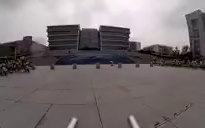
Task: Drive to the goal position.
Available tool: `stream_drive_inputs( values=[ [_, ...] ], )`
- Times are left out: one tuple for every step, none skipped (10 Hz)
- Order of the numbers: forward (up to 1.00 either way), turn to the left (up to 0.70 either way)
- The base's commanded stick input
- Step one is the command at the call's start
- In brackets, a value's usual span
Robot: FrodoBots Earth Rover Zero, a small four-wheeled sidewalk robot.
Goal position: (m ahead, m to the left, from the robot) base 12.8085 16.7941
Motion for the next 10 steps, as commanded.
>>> stream_drive_inputs(
  values=[
    [1.0, 0.0],
    [1.0, 0.0],
    [1.0, 0.0],
    [1.0, 0.0],
    [1.0, 0.0],
    [1.0, 0.0],
    [1.0, 0.0],
    [1.0, 0.0],
    [1.0, 0.0],
    [1.0, 0.0]
  ],
)
